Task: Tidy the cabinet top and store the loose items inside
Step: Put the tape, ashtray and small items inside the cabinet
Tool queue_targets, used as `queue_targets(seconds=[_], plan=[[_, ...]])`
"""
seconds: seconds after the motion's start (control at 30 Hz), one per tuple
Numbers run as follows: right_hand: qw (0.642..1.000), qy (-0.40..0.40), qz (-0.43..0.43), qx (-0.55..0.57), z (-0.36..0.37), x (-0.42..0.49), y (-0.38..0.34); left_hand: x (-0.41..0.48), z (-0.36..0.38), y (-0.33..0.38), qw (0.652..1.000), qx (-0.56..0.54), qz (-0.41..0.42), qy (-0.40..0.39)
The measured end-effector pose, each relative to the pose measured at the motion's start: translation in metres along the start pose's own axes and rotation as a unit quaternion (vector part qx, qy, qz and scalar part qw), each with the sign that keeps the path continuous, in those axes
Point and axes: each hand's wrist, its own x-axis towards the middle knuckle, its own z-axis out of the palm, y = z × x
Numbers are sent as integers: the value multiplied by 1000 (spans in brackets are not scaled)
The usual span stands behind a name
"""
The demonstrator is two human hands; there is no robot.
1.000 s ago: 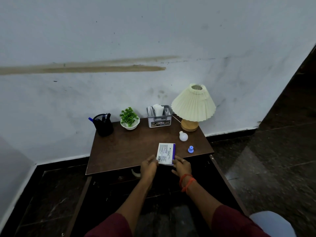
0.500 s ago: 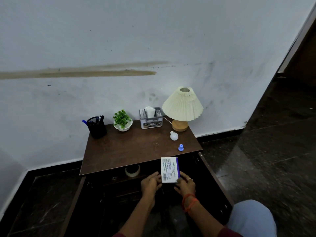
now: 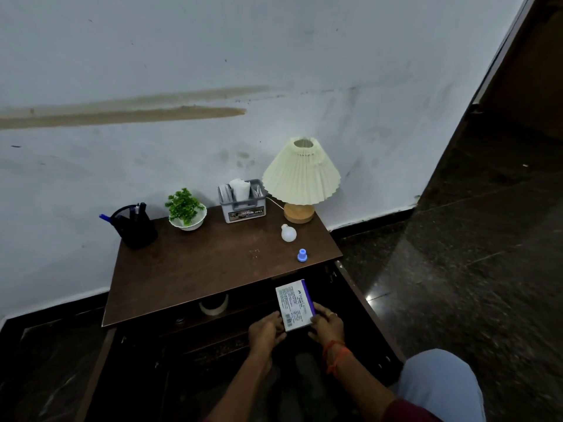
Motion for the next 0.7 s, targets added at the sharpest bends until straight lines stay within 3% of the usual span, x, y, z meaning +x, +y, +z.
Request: queue_targets(seconds=[0.7], plan=[[994,24,1,-105,50,148,-15,146,38,29,997,66,-50,-8]])
